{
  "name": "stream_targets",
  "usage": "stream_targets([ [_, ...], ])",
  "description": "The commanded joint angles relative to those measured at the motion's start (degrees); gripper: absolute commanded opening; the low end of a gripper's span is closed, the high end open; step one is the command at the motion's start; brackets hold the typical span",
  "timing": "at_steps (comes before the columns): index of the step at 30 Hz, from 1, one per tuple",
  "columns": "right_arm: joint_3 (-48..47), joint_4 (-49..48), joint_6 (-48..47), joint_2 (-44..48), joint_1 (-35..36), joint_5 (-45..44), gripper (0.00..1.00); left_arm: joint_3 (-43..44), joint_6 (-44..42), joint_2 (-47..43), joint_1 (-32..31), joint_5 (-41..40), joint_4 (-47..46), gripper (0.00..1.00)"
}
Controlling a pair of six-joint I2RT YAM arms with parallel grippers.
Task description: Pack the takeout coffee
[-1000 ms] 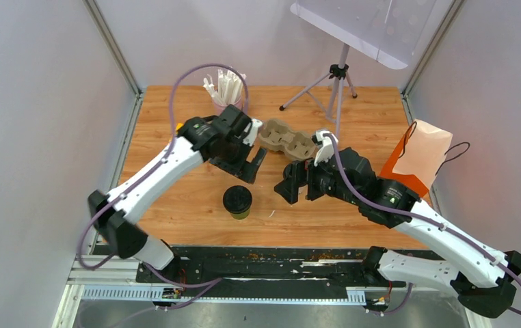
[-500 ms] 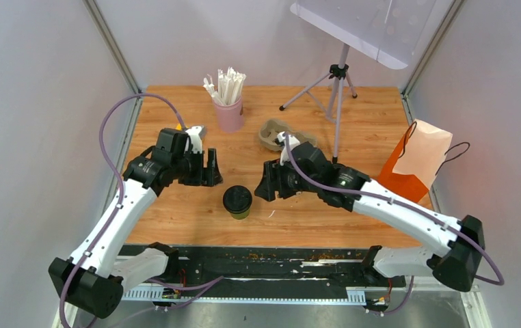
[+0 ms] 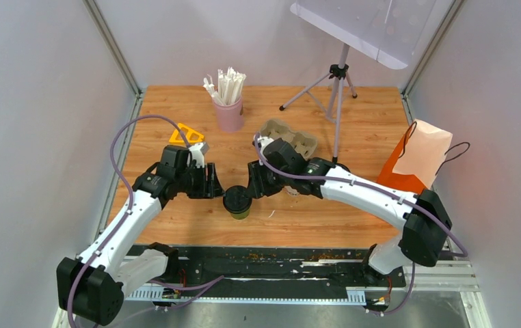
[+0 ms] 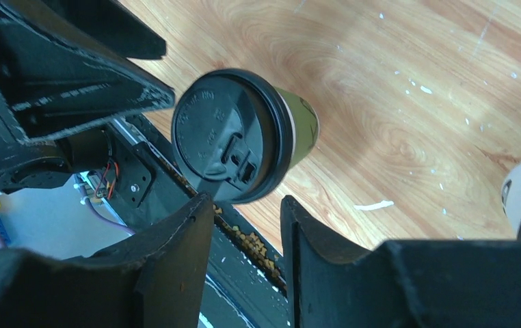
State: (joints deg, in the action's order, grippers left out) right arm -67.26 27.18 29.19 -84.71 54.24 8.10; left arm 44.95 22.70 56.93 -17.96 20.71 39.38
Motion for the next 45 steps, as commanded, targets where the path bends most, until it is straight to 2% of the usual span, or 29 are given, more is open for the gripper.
stream_targets([
  [1, -5.8, 0.3, -1.9, -3.2, -0.2, 1.8, 0.42, -1.9, 1.5, -1.2, 0.4, 3.5, -7.4, 0.61],
  [7, -8.9, 2.6, -2.1, -6.8, -0.2, 1.2, 0.44, -4.3, 1.4, -0.8, 0.4, 5.4, -9.9, 0.51],
  [16, -10.4, 4.3, -2.5, -8.9, -0.3, -0.1, 0.41, -4.8, 0.4, -0.3, 0.4, 6.6, -10.1, 0.51],
  [27, -9.9, 4.1, -3.1, -10.2, -0.3, 0.1, 0.25, -5.5, 0.9, 3.1, 0.4, 8.1, -10.8, 0.36],
  [32, -6.9, 2.3, -2.1, -10.3, -0.2, -0.1, 0.2, -5.8, 1.4, 3.8, 0.4, 7.7, -10.9, 0.35],
  [45, 0.3, -1.5, -3.6, -9.2, -0.3, -0.8, 0.19, -6.4, 3.7, 5.4, 0.4, 6.4, -9.8, 0.34],
])
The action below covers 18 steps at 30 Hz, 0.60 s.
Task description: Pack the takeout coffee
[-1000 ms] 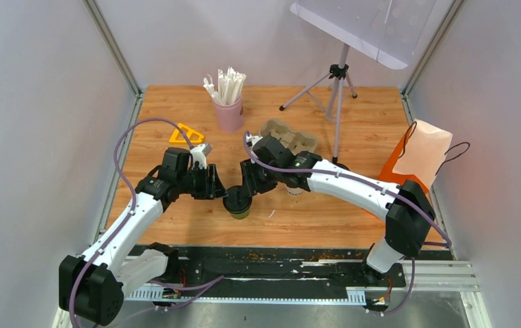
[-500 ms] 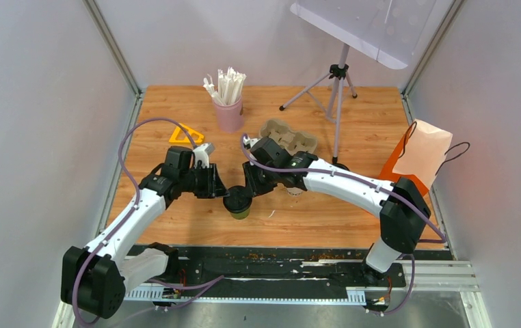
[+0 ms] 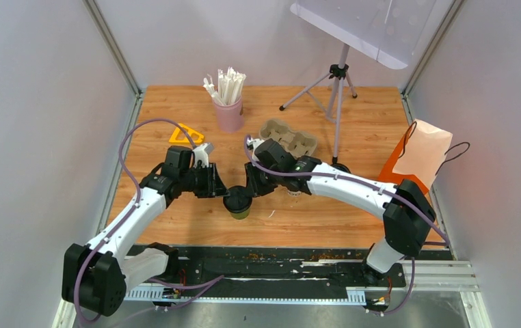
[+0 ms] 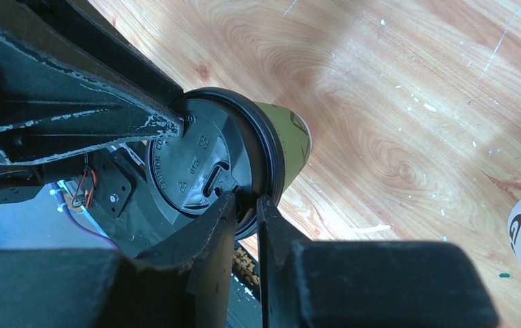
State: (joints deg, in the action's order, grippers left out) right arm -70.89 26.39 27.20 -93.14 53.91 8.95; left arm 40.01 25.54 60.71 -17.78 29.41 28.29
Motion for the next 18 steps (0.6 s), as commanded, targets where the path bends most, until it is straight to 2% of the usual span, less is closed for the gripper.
stream_targets([
  [1, 5.0, -1.4, -1.5, -0.8, 0.1, -1.5, 0.19, -1.6, 1.1, 1.7, 0.2, -2.5, 1.4, 0.34],
  [11, 14.0, -8.1, -3.9, 1.0, -1.3, 1.0, 0.21, -3.4, 5.7, 0.5, 0.2, -3.0, -1.0, 0.34],
  [18, 7.3, -5.3, -5.0, 2.1, -5.1, 6.9, 0.26, -4.2, 6.6, -0.9, 0.2, -1.8, -1.2, 0.34],
])
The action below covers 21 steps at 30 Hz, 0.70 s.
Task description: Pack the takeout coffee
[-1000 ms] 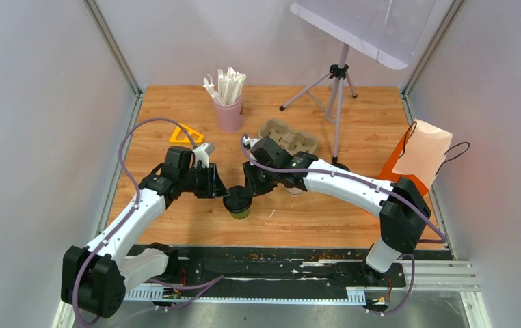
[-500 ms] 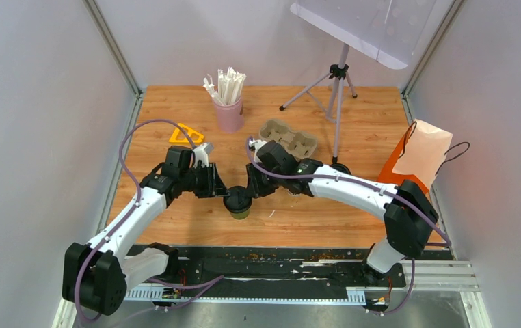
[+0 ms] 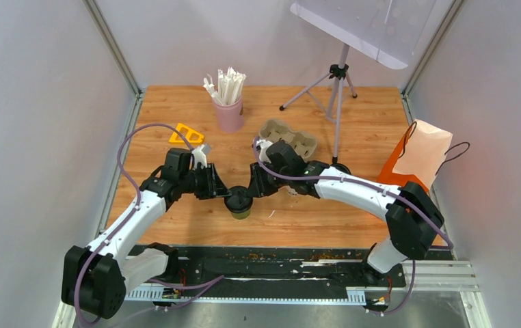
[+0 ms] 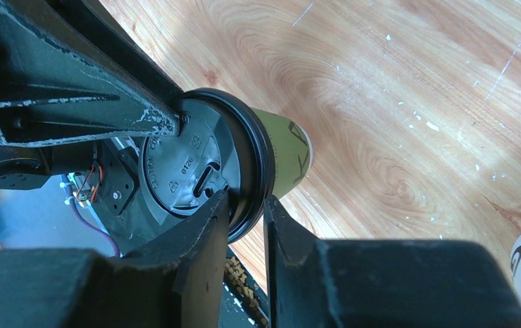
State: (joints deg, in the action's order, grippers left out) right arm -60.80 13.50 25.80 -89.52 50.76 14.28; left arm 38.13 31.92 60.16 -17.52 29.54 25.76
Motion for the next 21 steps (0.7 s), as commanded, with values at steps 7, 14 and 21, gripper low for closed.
stream_targets([
  [7, -8.8, 12.9, -2.8, 2.2, -3.0, 5.1, 0.35, -3.5, 0.4, -0.5, -0.1, -0.7, -1.2, 0.35],
  [14, -6.9, 8.3, 2.2, 5.5, -2.5, 12.3, 0.19, -3.9, 0.2, -0.4, -0.1, -0.3, -1.8, 0.35],
  [21, -6.2, 0.3, 6.5, 2.6, -0.4, 20.0, 0.11, -4.1, 0.9, 0.1, -0.1, 0.2, -2.8, 0.36],
])
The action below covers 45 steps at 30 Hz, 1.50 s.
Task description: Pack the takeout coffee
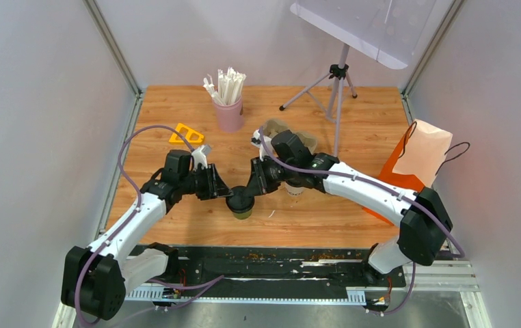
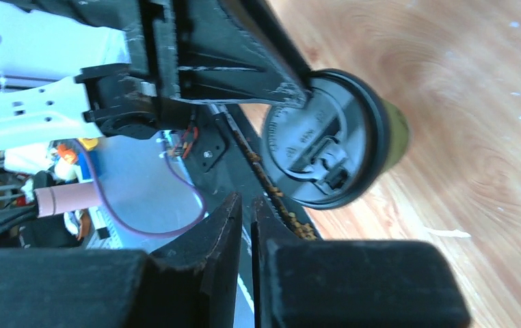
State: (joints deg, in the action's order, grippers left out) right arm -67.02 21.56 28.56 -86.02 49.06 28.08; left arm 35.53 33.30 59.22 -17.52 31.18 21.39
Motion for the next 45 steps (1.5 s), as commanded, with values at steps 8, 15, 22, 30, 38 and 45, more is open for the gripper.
stream_targets([
  [8, -0.4, -7.8, 1.4, -4.6, 1.9, 5.3, 0.1, -0.6, -1.3, 0.9, -0.1, -1.3, 2.9, 0.37],
  [15, 2.5, -9.2, 0.0, -6.4, 1.9, 5.5, 0.1, -0.6, -1.9, 2.0, -0.1, -0.9, 3.0, 0.37],
  [22, 6.3, -12.6, -0.8, -8.6, 1.6, 4.9, 0.1, -0.6, -2.2, 2.0, -0.1, -1.1, 3.3, 0.37],
  [30, 14.9, -19.1, 2.3, -8.1, 0.4, 4.4, 0.12, -1.4, -2.6, 1.7, -0.1, -1.0, 3.2, 0.37],
  [38, 21.1, -23.4, 2.6, -6.9, -0.6, 2.8, 0.12, -1.3, -3.0, 2.4, -0.1, -2.6, 4.4, 0.36],
  [45, 26.8, -28.4, 3.3, -7.8, -3.4, 4.9, 0.12, -2.0, -2.6, 3.4, -0.1, -3.3, 4.2, 0.35],
])
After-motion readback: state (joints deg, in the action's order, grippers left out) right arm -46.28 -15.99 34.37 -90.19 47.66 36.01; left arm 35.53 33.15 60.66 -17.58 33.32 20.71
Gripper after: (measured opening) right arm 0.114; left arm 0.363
